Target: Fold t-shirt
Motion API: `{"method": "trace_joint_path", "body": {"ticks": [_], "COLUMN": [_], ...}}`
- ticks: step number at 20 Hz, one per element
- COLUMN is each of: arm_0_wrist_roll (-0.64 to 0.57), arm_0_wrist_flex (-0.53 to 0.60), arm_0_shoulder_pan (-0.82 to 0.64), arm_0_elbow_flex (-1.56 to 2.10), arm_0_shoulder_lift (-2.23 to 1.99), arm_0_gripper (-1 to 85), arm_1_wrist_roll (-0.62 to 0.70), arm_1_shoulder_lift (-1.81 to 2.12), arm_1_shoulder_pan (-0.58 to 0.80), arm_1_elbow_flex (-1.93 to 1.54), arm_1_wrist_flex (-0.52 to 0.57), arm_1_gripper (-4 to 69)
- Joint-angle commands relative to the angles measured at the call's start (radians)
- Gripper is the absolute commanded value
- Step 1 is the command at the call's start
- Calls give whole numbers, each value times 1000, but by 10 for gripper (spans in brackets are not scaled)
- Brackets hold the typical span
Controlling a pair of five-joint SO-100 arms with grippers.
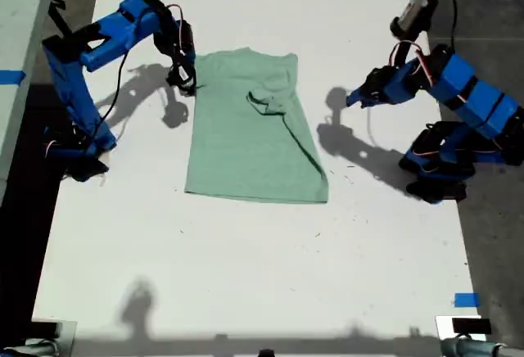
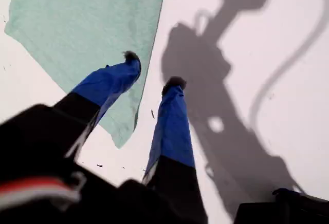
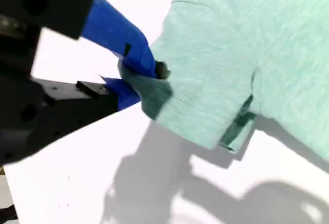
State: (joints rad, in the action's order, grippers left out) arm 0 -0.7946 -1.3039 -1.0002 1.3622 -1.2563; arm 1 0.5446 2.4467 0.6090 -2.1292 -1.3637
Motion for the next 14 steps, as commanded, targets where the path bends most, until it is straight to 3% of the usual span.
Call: {"method": "trace_joint_path", "body": {"ticks": [1,8,14], "arm_0_wrist_roll": [6,63,86], "arm_0_wrist_flex": [71,184,166], "arm_0_shoulder_pan": [-17,160,318], "arm_0_elbow_flex": [83,15,-399], "arm_0_shoulder_lift": [-156,-129,144], "arm_0_gripper": [0,0,0], "arm_1_wrist_roll": [-11,-23,-43], "arm_1_shoulder_lift": [38,61,106], "arm_1_shoulder_pan": [-3,-12,-21], "arm_1_elbow_flex": [0,-9,-31], "arm_1_wrist_flex": [28,6,-28], "arm_1_gripper": [138,132,130]}}
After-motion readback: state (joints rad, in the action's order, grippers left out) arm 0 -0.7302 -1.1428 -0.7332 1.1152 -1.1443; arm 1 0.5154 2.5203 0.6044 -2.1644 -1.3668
